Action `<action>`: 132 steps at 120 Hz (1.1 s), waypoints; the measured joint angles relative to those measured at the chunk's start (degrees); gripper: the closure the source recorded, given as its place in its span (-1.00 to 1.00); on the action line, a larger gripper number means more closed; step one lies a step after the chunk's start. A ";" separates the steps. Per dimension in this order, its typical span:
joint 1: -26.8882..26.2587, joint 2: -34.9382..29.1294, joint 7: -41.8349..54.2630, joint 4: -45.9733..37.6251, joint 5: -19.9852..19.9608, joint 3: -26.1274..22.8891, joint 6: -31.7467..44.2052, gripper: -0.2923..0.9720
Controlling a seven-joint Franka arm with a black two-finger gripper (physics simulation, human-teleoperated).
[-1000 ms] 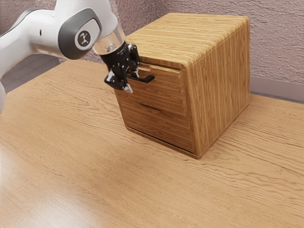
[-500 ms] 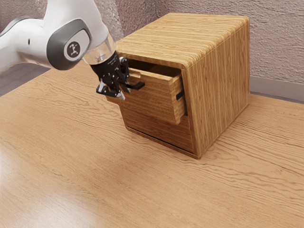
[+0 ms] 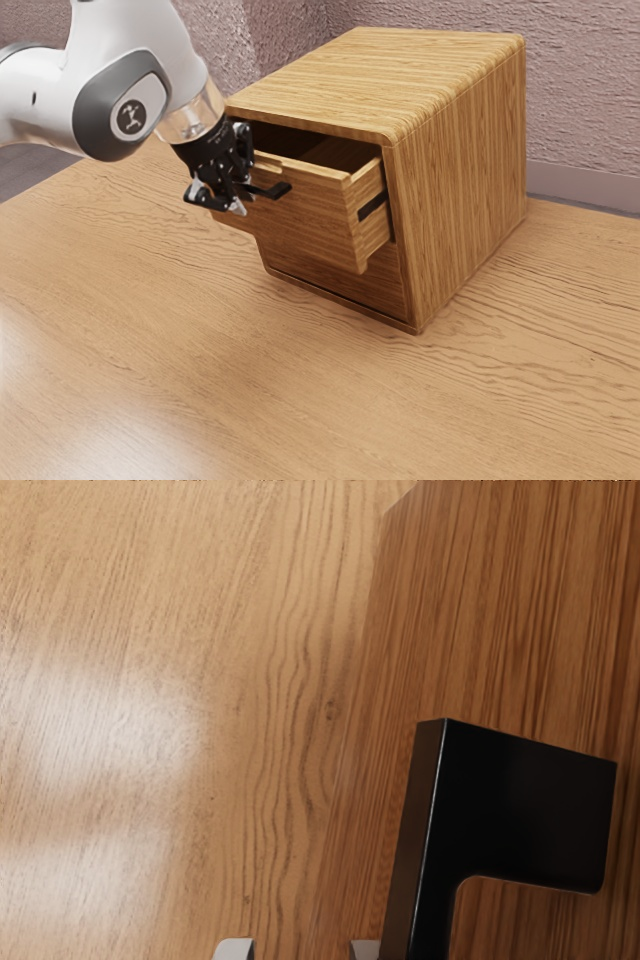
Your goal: Pull the drawer handle with one arm to open the drawer
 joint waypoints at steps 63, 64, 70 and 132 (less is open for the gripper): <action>-4.75 -6.83 -0.15 -7.51 -0.29 2.40 1.93 0.32; -4.87 -7.00 -0.15 -7.71 -0.32 2.40 1.95 0.32; -5.41 -8.09 -0.16 -9.03 -0.34 2.73 2.16 0.32; -5.49 -14.67 0.86 -15.87 -0.26 5.22 4.36 0.31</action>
